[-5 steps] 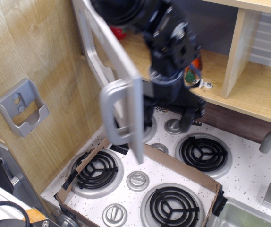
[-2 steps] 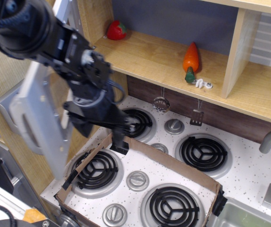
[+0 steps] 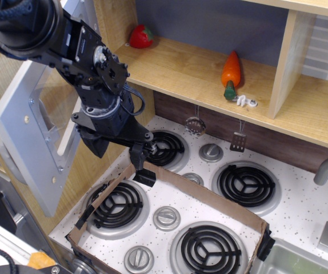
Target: Open microwave
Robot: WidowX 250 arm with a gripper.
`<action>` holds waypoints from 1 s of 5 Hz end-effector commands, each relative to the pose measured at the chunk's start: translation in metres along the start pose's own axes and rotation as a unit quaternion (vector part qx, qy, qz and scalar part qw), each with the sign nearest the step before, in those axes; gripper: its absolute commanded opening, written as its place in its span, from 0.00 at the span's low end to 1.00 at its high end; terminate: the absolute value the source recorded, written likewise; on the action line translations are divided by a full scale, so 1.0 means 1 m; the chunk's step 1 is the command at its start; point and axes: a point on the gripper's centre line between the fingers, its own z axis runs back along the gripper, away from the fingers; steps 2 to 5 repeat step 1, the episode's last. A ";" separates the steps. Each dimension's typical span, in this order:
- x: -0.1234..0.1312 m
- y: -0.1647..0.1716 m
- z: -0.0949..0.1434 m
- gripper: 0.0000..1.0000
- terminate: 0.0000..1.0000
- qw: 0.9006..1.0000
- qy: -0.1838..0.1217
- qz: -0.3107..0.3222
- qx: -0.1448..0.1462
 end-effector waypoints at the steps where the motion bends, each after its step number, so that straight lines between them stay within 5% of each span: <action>1: -0.008 -0.010 0.008 1.00 1.00 1.000 -0.011 -0.001 0.002; 5: -0.008 -0.010 0.008 1.00 1.00 1.000 -0.011 -0.001 0.002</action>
